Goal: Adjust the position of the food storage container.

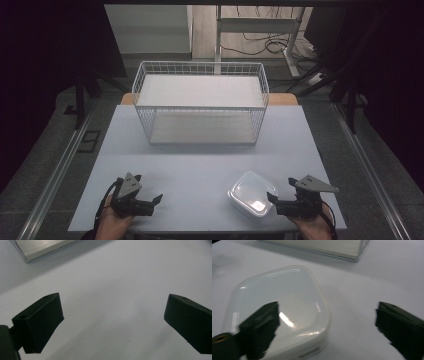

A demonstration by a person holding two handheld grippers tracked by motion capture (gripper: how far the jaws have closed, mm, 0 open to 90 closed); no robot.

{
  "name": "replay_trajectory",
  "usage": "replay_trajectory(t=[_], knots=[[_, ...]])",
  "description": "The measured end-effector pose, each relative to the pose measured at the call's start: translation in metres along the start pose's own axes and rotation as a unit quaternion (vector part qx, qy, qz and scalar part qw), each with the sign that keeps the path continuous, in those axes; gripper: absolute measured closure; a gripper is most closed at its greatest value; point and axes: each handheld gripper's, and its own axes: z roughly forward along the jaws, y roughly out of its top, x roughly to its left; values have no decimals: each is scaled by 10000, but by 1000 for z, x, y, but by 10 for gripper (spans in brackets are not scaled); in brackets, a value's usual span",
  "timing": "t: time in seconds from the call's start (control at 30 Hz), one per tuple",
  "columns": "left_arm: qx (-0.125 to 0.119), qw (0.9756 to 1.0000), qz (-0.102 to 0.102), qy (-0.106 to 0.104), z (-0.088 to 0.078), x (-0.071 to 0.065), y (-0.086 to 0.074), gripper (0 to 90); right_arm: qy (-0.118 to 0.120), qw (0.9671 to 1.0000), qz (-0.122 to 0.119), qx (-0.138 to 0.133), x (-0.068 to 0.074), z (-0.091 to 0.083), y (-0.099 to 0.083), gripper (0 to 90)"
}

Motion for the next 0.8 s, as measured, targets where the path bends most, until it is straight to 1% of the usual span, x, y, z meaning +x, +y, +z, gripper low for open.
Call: replay_trajectory(t=[0.07, 0.1, 0.13, 0.17, 0.2, 0.23, 0.27, 0.33, 0.37, 0.43, 0.47, 0.53, 0.57, 0.63, 0.7, 0.77, 0.8], knots=[[-23, 10000, -9, 8, -1, 0, 0, 17, 62, 9999, -79, -69, 6, -3, 3, 281], [-31, 10000, -15, 12, -1, 1, 0, 17, 166, 9998, -119, -63, 8, -5, 4, 359], [-33, 10000, -12, 21, -1, 1, 0, 17, 294, 9994, -193, -51, 12, -6, 5, 410], [-29, 10000, -7, 24, -1, 1, 0, 16, 310, 9993, -217, -45, 14, -7, 6, 470], [-28, 10000, -11, 24, -1, 1, 0, 16, 455, 9986, -281, -5, 18, -8, 8, 543], [-23, 10000, -8, 23, -1, 1, 0, 16, 556, 9979, -316, 10, 21, -8, 8, 586], [-25, 10000, -3, 29, -1, 1, 0, 16, 683, 9969, -388, 38, 26, -7, 9, 650], [-20, 10000, 7, 39, 0, 1, 0, 16, 857, 9950, -504, 109, 34, -6, 10, 731], [-16, 10000, 7, 37, 0, 1, 0, 16, 962, 9934, -613, 159, 39, -5, 10, 781], [-15, 10000, 5, 33, 0, 1, 0, 16, 1114, 9906, -751, 238, 48, -4, 10, 857], [-16, 10000, 7, 34, 0, 1, 0, 16, 1174, 9892, -833, 273, 52, -4, 11, 887], [-18, 10000, 1, 30, 0, 1, 0, 16, 1267, 9870, -937, 332, 59, -3, 11, 894], [-16, 10000, 0, 29, 0, 1, 0, 16, 1334, 9851, -1008, 397, 63, -3, 10, 894], [-9, 10000, 1, 38, 0, 1, 0, 16, 1460, 9823, -1058, 504, 68, -1, 9, 894], [-4, 10000, 5, 59, 0, 1, 0, 16, 1641, 9779, -1110, 662, 74, 2, 5, 895], [-9, 10000, 0, 61, 0, 1, -1, 16, 1677, 9759, -1145, 794, 76, 3, 2, 895], [-9, 10000, -3, 61, 0, 1, -1, 16, 1671, 9746, -1177, 913, 76, 5, -1, 895]])
